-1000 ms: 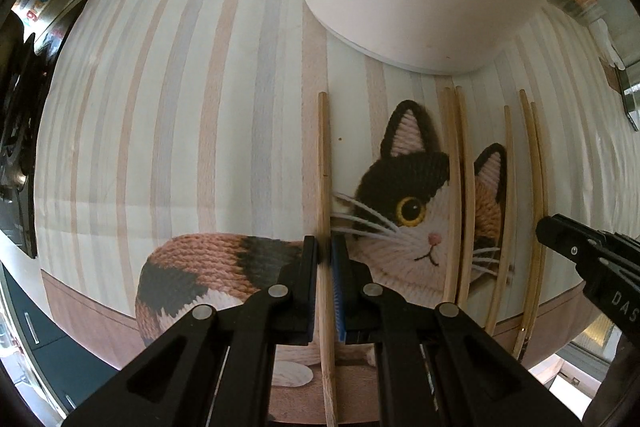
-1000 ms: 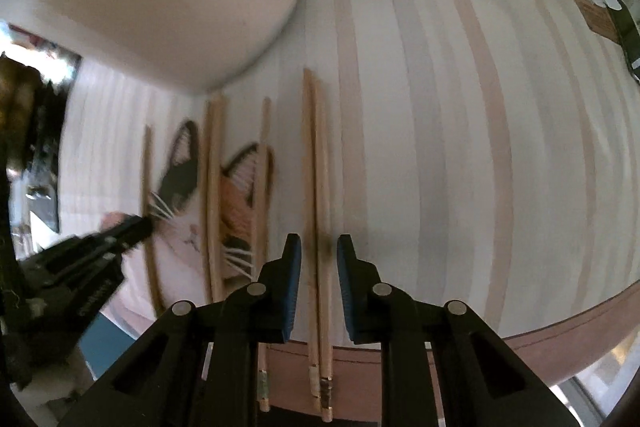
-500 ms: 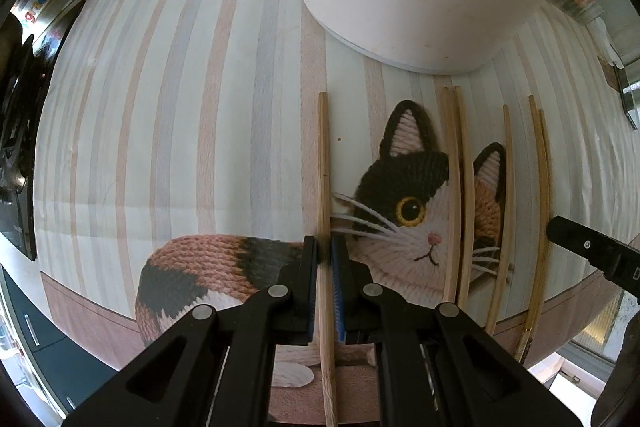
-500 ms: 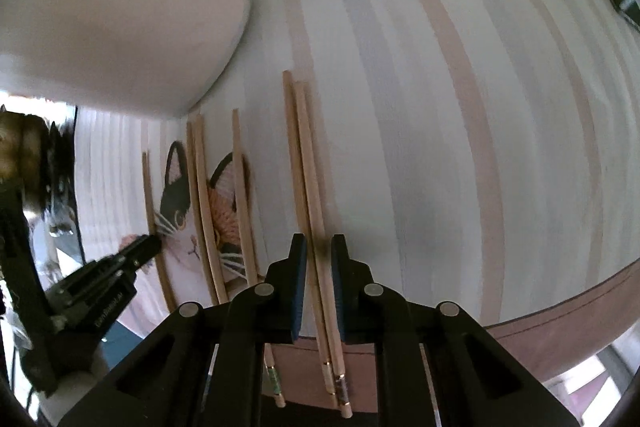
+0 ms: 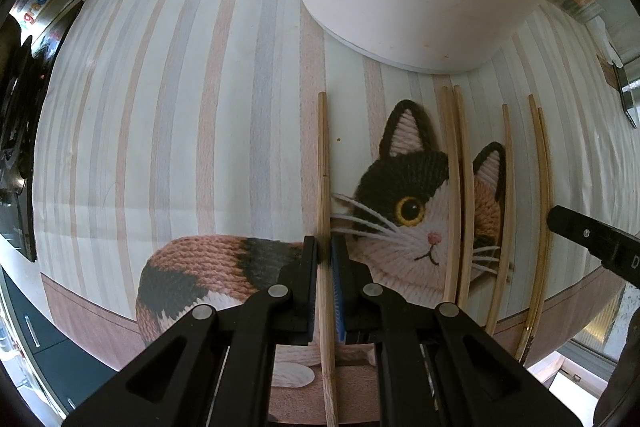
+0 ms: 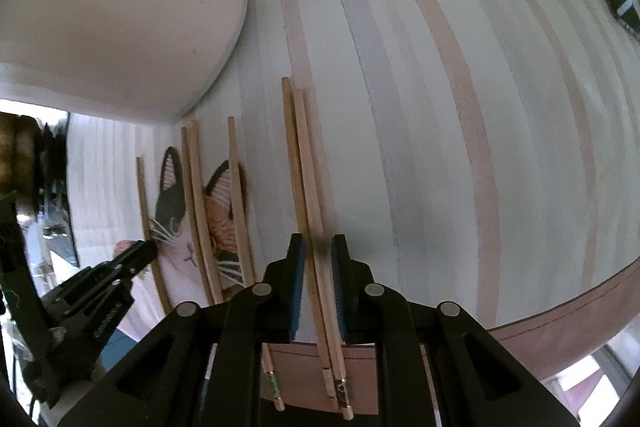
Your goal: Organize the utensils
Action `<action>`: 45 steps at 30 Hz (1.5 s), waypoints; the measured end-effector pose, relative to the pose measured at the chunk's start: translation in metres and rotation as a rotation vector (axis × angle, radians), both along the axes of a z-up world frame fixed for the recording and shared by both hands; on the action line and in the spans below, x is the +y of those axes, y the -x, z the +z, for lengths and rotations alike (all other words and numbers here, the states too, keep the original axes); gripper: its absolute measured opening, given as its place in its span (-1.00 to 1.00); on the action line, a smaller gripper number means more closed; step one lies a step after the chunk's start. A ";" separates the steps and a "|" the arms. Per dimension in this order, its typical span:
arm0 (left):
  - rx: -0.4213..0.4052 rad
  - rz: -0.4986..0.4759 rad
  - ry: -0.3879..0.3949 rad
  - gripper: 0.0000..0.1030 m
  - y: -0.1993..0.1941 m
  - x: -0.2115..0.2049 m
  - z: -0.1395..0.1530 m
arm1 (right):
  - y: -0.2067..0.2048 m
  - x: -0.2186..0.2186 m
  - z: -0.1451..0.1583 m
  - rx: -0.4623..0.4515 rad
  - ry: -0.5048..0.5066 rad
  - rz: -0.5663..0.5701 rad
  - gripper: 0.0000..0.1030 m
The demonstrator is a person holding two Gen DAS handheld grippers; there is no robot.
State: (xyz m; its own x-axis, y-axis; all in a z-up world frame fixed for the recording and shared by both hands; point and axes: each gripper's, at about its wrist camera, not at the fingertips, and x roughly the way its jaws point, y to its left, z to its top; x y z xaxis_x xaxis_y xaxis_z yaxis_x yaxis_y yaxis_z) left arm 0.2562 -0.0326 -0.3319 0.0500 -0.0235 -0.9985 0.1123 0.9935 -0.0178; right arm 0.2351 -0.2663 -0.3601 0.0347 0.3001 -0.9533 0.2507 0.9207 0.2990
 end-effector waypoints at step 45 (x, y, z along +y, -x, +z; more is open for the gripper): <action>0.018 0.033 0.019 -0.87 0.005 0.013 -0.002 | 0.002 0.034 0.005 0.033 0.174 0.157 -0.85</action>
State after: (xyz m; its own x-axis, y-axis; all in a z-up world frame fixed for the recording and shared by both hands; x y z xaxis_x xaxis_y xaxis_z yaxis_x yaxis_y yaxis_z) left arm 0.2510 -0.0193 -0.3337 0.0336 -0.0413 -0.9986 0.0786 0.9962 -0.0386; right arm 0.2333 -0.2319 -0.3550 -0.0313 0.1301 -0.9910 0.1075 0.9862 0.1260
